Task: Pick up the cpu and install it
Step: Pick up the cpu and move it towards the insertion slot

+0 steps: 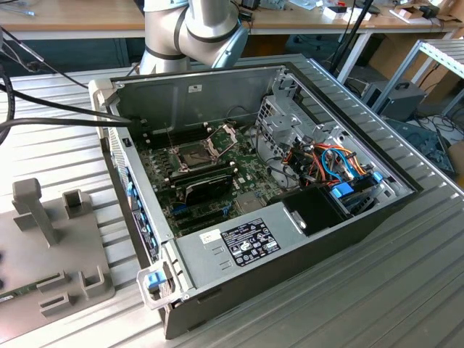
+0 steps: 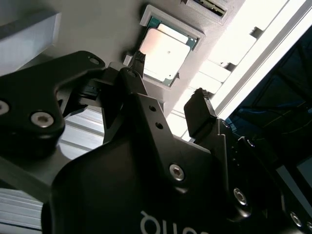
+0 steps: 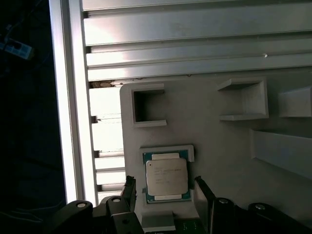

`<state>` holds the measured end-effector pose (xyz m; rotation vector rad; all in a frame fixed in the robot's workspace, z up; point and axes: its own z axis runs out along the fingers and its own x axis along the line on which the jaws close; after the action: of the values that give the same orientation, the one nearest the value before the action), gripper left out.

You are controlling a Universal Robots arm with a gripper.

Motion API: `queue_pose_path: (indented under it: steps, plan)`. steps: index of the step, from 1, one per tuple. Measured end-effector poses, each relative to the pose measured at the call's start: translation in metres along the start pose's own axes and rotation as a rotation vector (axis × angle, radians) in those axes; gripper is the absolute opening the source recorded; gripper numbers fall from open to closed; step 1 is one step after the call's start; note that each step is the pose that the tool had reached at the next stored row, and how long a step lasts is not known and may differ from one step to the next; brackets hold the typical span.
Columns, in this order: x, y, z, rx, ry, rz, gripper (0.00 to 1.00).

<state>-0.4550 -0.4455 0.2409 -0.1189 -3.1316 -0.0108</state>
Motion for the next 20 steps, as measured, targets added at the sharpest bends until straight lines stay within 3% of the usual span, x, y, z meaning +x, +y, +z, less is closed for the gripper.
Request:
queue_pose_path:
  steps: [20]
  plan:
    - [-0.0032, 0.0001, 0.0008, 0.0003, 0.0003, 0.0, 0.6]
